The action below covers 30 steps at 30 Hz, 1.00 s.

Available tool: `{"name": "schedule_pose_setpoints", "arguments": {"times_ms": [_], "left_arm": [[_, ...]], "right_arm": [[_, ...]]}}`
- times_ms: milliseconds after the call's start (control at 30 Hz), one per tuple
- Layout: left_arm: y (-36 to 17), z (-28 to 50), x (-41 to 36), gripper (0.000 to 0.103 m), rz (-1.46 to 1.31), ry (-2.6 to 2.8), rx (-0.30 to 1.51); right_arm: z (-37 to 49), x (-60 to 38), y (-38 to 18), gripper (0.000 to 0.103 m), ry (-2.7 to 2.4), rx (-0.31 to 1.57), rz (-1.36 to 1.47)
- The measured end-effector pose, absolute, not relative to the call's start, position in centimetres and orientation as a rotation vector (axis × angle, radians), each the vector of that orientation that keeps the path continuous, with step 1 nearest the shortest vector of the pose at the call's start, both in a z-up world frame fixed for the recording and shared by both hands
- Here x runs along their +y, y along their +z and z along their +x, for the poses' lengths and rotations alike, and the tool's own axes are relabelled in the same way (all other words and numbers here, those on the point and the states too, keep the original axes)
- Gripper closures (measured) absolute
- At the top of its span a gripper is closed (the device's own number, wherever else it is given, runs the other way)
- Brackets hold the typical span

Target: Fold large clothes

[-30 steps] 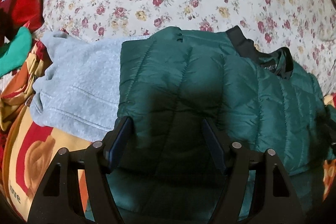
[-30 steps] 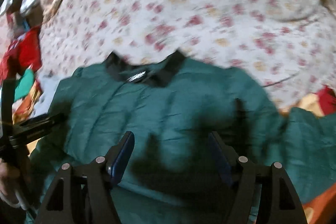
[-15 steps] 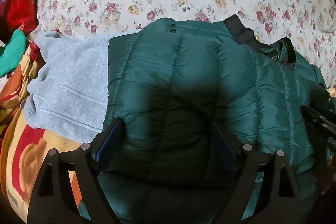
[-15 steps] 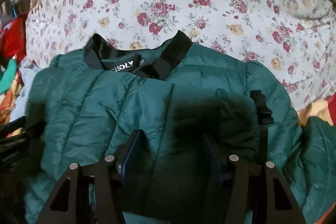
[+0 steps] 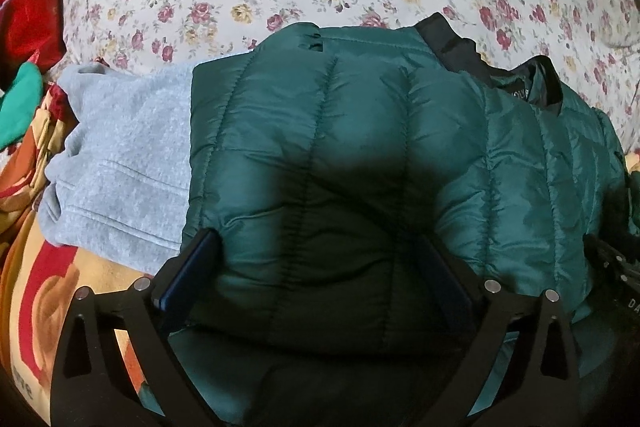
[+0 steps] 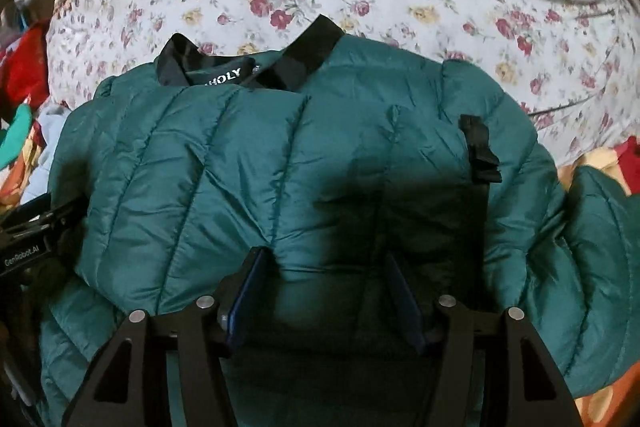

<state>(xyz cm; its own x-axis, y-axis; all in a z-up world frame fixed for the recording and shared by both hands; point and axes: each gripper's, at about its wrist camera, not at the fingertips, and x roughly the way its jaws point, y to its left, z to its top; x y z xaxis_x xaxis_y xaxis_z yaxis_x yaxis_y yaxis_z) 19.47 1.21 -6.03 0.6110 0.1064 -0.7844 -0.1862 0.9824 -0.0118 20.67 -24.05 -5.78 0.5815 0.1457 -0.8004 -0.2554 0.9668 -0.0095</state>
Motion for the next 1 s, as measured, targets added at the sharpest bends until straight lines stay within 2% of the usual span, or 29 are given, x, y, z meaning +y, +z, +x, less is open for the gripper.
{"name": "schedule_pose_setpoints", "arguments": {"times_ms": [167,267,667,1000], "left_arm": [[-5.4,18.7,1.1,0.003,-0.087,0.178,0.931],[-4.3,17.4,1.0,0.003,-0.097,0.177,0.919],[2.3,11.2,-1.3,0.003,-0.118,0.116,0.781],[4.7,8.1,-4.7,0.003,-0.087,0.08,0.735]], "right_arm": [[19.6,-24.7,-3.7,0.043,0.238,0.924,-0.072],[18.2,-25.3,-2.0,0.034,0.24,0.895,-0.049],[13.0,-26.1,2.0,0.031,0.236,0.828,-0.042],[10.4,-28.2,3.6,0.029,0.206,0.803,-0.064]]}}
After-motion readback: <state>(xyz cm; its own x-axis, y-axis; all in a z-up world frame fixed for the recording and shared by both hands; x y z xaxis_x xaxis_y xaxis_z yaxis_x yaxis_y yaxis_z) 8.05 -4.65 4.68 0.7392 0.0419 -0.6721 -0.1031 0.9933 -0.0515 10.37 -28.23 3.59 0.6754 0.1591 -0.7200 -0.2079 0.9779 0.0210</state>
